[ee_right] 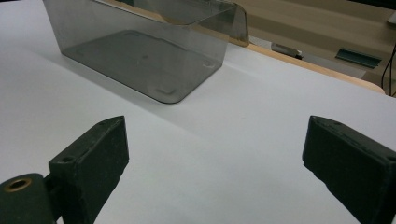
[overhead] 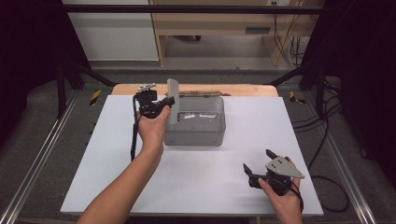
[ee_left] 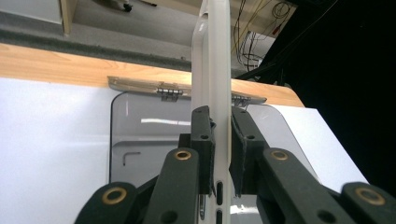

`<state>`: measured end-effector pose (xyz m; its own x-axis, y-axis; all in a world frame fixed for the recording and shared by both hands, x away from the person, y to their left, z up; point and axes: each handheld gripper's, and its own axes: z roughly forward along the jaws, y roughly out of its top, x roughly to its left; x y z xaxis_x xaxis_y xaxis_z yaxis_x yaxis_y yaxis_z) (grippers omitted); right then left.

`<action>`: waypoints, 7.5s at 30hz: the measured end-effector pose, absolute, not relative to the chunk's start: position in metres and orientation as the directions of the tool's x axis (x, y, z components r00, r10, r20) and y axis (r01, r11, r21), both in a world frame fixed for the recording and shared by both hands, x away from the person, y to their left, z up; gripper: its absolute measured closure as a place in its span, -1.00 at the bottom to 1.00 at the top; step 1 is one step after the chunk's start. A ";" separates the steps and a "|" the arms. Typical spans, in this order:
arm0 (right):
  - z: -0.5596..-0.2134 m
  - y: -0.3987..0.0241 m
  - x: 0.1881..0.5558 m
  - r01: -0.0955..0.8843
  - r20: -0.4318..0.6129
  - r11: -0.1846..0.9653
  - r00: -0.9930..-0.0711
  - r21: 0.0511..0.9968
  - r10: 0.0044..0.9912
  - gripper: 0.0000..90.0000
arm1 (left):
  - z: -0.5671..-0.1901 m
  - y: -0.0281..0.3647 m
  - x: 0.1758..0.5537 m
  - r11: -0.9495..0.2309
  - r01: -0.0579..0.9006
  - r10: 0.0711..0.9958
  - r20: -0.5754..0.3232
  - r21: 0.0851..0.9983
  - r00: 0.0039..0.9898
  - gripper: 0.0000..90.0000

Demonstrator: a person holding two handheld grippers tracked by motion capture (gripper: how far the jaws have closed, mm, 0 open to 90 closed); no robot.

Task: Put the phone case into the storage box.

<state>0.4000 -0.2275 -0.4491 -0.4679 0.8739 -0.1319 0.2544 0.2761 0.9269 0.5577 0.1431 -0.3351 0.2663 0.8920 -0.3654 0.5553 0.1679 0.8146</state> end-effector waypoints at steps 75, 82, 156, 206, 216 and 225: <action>-0.454 -0.223 0.403 0.286 -0.136 0.303 -0.484 0.909 0.865 -0.84 | -0.407 0.134 0.592 0.089 0.721 0.920 -0.333 0.687 0.205 0.79; -0.455 -0.223 0.403 0.295 -0.131 0.303 -0.484 0.906 0.865 -0.84 | -0.407 0.132 0.593 0.084 0.720 0.925 -0.323 0.689 0.200 0.78; -0.464 -0.212 0.404 0.343 -0.116 0.353 -0.554 0.870 0.824 -0.85 | -0.406 0.126 0.599 -0.187 0.633 0.959 0.000 0.751 0.284 0.71; -0.459 -0.230 0.405 0.322 -0.041 0.229 -0.499 0.919 0.866 -0.89 | -0.364 0.195 0.542 -0.005 0.307 0.904 -0.127 0.952 0.409 -0.89; -0.459 -0.235 0.406 0.278 -0.037 0.189 -0.474 0.942 0.880 -0.90 | -0.374 0.236 0.515 0.024 0.275 0.910 -0.135 0.961 0.391 -0.91; -0.459 -0.241 0.406 0.255 -0.030 0.161 -0.452 0.953 0.892 -0.89 | -0.386 0.258 0.496 -0.008 0.253 0.913 -0.096 0.967 0.397 -0.91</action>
